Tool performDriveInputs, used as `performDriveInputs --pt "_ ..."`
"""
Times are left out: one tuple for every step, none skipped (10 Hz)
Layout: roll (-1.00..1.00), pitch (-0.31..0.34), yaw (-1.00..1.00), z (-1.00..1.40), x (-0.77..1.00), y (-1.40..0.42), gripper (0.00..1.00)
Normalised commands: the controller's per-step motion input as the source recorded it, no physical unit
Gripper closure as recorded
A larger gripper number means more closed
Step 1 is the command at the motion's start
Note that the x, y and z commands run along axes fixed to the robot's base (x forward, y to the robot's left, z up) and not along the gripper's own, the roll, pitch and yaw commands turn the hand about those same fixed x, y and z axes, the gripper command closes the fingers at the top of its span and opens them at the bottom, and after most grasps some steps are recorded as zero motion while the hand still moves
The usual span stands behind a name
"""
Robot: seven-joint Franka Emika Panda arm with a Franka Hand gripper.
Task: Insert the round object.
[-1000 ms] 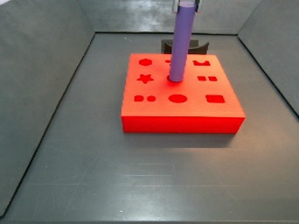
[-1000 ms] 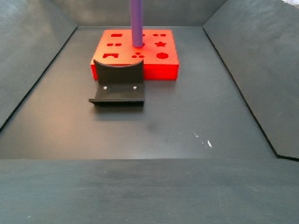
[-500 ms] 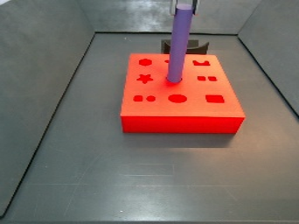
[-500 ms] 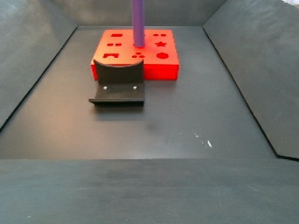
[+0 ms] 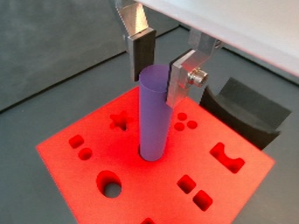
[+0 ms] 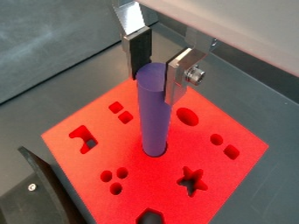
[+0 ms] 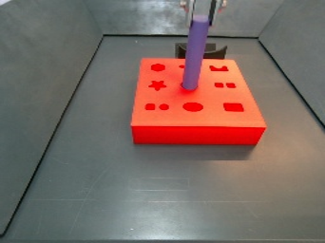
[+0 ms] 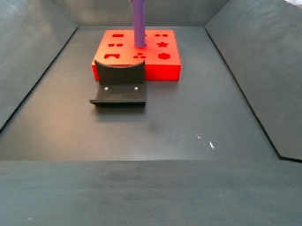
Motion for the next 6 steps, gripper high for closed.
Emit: performDriveInputs --pt "0.06 -0.009 0.0 -0.47 0.02 0.0 1.0" --pt "0.07 -0.01 0.0 -0.51 0.0 0.0 1.0" --pt "0.06 -0.01 0.0 -0.49 0.0 0.0 1.0" --pt "0.07 -0.011 0.0 -0.49 0.0 0.0 1.0" --pt "0.04 -0.004 0.0 -0.32 0.0 0.0 1.0" --pt "0.0 0.0 0.0 0.0 0.0 0.0 1.0"
